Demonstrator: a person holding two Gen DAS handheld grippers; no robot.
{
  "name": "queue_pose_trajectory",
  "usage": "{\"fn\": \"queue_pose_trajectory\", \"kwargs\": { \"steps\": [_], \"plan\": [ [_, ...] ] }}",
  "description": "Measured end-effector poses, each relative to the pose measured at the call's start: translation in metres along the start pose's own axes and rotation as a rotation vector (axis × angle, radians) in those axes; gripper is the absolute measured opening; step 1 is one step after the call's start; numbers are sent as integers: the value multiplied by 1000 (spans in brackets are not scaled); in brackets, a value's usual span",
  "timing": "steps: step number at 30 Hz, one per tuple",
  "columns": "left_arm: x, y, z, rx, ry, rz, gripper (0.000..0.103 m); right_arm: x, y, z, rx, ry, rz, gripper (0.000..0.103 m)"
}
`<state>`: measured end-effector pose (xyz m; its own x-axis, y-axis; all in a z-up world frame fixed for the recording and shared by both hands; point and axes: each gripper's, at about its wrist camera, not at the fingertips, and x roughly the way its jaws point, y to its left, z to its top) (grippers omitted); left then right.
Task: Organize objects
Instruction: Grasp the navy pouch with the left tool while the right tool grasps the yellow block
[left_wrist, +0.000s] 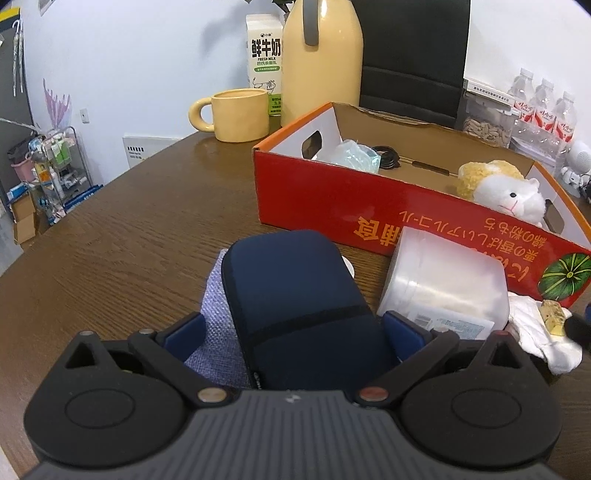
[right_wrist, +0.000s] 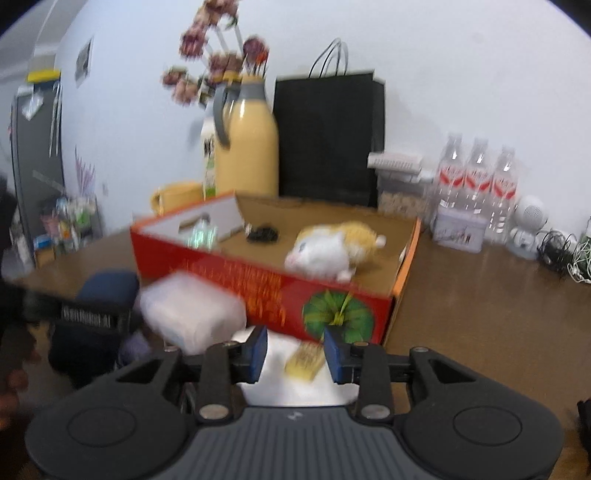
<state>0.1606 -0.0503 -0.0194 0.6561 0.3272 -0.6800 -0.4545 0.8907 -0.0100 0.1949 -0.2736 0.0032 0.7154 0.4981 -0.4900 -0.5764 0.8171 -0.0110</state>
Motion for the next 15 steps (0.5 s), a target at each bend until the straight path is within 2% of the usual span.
{"fn": "queue_pose_trajectory", "kwargs": {
  "steps": [4, 9, 15],
  "plan": [
    [1, 4, -2, -21, -2, -26, 103, 6, 3, -7, -7, 35, -17, 32],
    [2, 5, -4, -34, -11, -38, 103, 22, -9, -7, 82, 66, -36, 33],
    [-4, 2, -6, -6, -35, -62, 88, 35, -10, -5, 130, 76, -52, 32]
  ]
}}
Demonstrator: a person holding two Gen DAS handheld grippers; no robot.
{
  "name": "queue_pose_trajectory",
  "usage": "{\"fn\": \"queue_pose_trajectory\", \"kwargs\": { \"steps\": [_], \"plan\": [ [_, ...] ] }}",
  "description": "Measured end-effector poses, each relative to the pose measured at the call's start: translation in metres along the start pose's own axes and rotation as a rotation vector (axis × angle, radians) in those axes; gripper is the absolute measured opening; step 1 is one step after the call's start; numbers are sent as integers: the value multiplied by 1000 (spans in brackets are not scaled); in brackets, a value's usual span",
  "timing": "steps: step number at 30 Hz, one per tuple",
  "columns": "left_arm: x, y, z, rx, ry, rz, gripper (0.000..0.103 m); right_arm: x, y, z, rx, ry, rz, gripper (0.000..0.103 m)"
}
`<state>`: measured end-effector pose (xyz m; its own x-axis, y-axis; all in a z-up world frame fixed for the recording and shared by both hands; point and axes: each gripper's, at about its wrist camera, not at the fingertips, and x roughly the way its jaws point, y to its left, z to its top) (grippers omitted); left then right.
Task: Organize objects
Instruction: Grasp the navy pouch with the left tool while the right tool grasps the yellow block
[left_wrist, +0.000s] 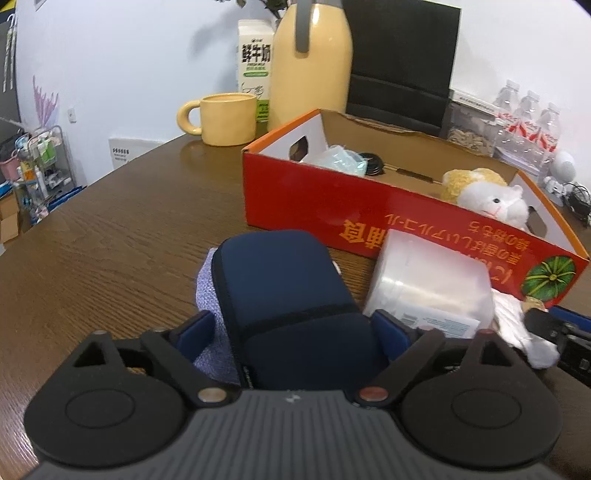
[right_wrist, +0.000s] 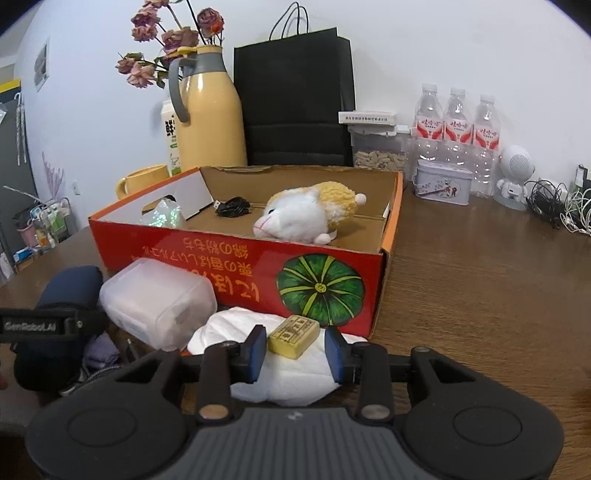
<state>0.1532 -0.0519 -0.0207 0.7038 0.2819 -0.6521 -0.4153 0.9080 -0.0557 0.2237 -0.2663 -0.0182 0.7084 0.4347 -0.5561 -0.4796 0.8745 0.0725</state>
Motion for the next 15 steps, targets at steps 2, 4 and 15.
{"fn": "queue_pose_trajectory", "kwargs": {
  "steps": [2, 4, 15],
  "plan": [
    [-3, 0, 0, 7, -6, -6, 80, 3, 2, 0, -3, 13, -3, 31],
    [-4, 0, 1, 10, -7, -4, 75, 3, 3, 0, -9, 17, 1, 26],
    [-19, 17, 6, 21, -42, -28, 67, -14, 3, 2, -16, -65, 17, 25]
  ]
}}
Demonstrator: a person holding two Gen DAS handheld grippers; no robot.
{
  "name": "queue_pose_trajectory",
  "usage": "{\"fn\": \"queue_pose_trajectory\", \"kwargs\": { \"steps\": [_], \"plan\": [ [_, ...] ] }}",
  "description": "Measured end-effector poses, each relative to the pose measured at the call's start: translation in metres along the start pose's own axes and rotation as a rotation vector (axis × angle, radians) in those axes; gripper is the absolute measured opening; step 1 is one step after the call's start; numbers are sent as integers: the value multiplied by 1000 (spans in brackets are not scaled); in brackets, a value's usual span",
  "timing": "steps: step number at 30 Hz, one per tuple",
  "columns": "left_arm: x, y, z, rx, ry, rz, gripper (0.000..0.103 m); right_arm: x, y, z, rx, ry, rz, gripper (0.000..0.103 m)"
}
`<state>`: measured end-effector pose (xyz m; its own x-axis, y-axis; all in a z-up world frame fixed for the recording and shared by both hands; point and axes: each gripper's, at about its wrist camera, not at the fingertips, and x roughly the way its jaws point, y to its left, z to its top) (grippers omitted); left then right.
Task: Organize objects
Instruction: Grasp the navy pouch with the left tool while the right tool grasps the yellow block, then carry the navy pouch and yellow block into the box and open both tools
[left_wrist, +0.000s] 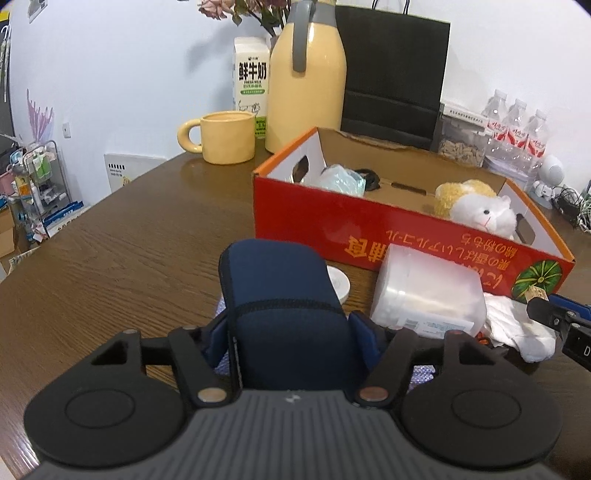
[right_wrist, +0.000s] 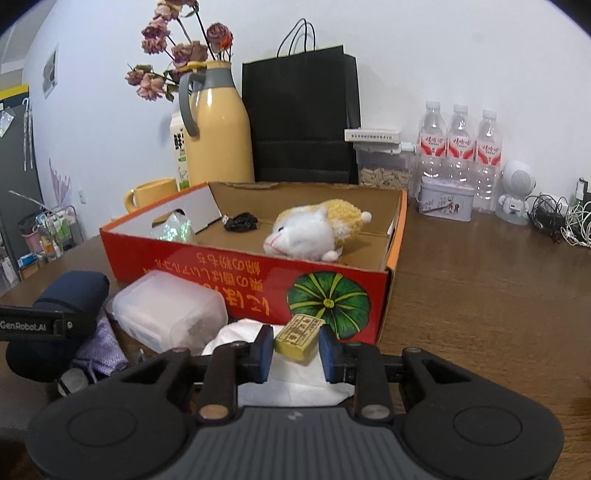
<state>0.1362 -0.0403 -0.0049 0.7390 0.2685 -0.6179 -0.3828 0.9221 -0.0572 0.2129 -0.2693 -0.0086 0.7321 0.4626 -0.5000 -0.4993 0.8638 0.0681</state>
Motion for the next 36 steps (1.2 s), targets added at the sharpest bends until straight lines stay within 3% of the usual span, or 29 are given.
{"fn": "queue_pose_trajectory", "kwargs": {
  "steps": [23, 36],
  "plan": [
    [-23, 50, 17, -27, -100, -145, 61, -27, 18, -3, -13, -111, -26, 25],
    [-25, 45, 73, 11, -194, -292, 61, -28, 38, 24, -1, -189, -9, 25]
  ]
}}
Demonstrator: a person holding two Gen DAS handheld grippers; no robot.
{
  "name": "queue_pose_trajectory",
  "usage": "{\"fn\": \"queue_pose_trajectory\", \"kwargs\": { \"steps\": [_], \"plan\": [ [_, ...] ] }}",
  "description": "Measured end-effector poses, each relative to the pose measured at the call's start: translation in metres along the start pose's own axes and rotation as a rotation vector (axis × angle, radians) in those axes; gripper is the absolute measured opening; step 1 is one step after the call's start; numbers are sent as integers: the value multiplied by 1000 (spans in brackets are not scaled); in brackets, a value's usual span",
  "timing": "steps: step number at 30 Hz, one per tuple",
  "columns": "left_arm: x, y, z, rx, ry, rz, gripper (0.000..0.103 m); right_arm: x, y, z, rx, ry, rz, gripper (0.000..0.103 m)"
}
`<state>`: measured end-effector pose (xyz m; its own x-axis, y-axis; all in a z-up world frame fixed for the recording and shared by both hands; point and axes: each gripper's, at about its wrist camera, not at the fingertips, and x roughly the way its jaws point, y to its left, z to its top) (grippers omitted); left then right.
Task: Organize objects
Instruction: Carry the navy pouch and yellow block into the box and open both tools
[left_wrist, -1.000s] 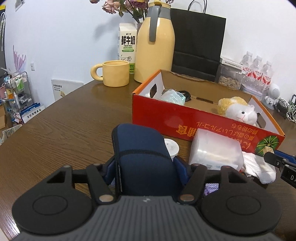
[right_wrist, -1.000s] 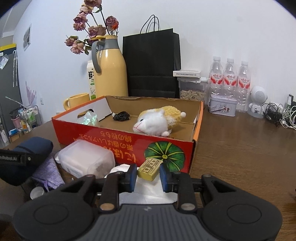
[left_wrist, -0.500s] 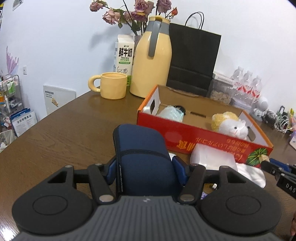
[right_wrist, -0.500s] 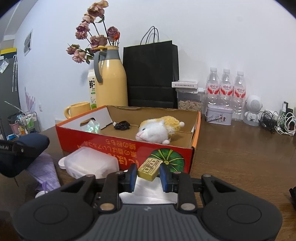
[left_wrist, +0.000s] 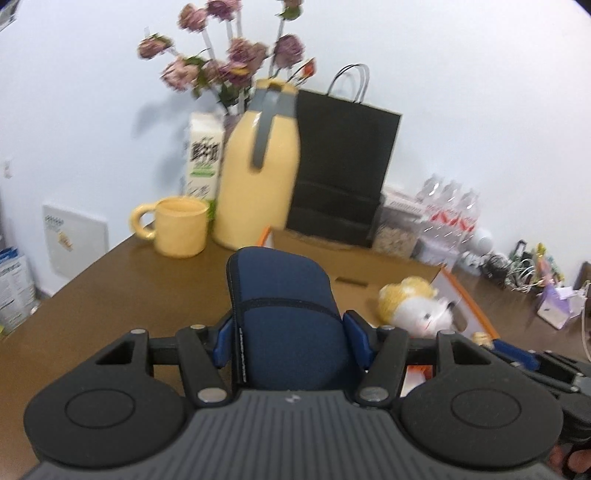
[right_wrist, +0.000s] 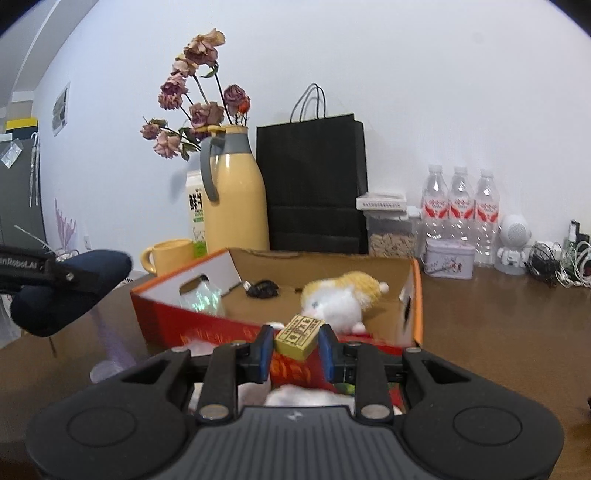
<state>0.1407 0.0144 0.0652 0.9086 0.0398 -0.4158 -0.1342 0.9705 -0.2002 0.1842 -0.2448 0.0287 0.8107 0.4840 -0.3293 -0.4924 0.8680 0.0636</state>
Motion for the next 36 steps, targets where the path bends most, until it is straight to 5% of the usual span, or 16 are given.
{"fn": "queue_pose_trajectory", "kwargs": {
  "steps": [10, 24, 25, 26, 28, 30, 32, 36],
  "plan": [
    [63, -15, 44, 65, -28, -123, 61, 48, 13, 38, -42, -15, -25, 25],
    [171, -11, 32, 153, 153, -164, 62, 136, 10, 30, -40, 101, -17, 26],
    [171, -10, 30, 161, 152, -153, 68, 139, 8, 29, -34, 115, -17, 26],
    [170, -10, 30, 174, 144, -138, 88, 141, 6, 27, -28, 129, -19, 25],
    [164, -11, 29, 197, 102, -110, 103, 143, 3, 24, -18, 146, -17, 34],
    [159, -11, 30, 212, 71, -91, 103, 141, 2, 24, -11, 141, -13, 72],
    [159, -9, 31, 202, 71, -84, 103, 138, 3, 24, -12, 134, -11, 89],
    [159, -7, 32, 189, 76, -72, 103, 138, 6, 22, -27, 140, -6, 91]
  ]
}}
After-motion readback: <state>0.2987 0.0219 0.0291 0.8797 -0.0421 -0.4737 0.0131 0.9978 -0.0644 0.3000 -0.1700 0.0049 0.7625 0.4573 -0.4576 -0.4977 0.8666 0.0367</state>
